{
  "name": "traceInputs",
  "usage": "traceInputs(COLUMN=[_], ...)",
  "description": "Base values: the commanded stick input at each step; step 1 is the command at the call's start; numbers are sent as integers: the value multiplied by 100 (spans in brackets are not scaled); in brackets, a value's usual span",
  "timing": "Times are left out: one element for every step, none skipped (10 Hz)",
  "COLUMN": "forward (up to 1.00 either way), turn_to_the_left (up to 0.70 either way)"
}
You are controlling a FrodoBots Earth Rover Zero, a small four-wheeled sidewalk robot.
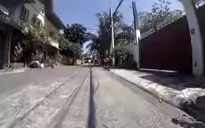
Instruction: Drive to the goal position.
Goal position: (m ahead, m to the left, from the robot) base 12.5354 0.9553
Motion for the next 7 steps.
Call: traceInputs(forward=[100,100,100,100,100,100,100], turn_to_the_left=[0,0,0,0,0,0,0])
